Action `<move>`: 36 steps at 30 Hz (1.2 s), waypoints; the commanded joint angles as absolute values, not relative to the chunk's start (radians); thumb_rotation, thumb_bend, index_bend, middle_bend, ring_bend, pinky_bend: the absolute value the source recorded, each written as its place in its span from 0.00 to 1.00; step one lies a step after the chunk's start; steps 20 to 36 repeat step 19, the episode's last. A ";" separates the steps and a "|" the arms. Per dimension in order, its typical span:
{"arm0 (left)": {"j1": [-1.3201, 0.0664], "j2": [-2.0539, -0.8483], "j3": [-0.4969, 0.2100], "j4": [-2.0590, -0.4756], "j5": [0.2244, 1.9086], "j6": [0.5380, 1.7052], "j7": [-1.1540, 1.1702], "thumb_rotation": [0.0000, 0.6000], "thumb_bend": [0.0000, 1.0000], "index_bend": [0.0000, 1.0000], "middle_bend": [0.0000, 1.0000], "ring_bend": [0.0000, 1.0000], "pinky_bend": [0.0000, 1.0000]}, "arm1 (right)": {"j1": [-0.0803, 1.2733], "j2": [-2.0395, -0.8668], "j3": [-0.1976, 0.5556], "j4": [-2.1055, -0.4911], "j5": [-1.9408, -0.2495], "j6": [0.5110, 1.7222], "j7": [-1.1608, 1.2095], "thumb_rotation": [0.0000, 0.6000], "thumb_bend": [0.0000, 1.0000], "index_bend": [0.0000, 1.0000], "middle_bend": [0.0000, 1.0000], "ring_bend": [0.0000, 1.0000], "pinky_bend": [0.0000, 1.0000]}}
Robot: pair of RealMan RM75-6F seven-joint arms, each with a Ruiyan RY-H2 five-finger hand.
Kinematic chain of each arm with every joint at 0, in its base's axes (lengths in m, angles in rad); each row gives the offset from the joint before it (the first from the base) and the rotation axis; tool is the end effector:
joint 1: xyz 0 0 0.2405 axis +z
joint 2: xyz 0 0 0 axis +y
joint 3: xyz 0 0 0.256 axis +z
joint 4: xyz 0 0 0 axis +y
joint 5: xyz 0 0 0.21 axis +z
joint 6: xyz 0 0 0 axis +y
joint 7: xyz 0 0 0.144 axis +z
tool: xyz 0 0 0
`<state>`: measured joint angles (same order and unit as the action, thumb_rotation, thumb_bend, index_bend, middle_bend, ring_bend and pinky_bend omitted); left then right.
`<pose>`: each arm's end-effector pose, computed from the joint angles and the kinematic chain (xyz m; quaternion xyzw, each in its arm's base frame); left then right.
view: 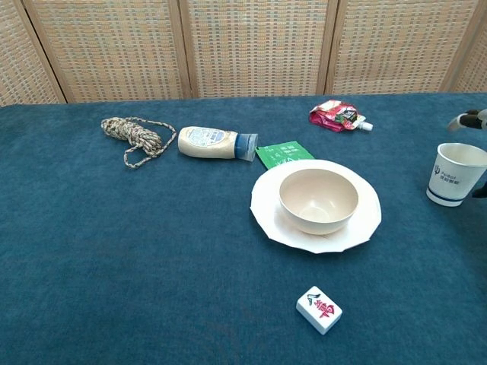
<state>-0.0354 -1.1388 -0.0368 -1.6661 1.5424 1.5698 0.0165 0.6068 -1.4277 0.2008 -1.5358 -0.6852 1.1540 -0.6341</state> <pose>-0.2979 0.1622 0.1556 -0.5723 -0.3893 -0.4200 0.5870 -0.2504 -0.3375 0.0527 0.6187 -0.4391 0.2302 0.6094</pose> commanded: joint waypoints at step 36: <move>-0.035 -1.151 -0.037 -1.652 1.550 1.576 0.032 1.00 0.00 0.00 0.00 0.00 0.00 | 0.245 -1.325 -0.103 -1.605 -1.422 1.624 -0.201 1.00 0.26 0.05 0.00 0.00 0.02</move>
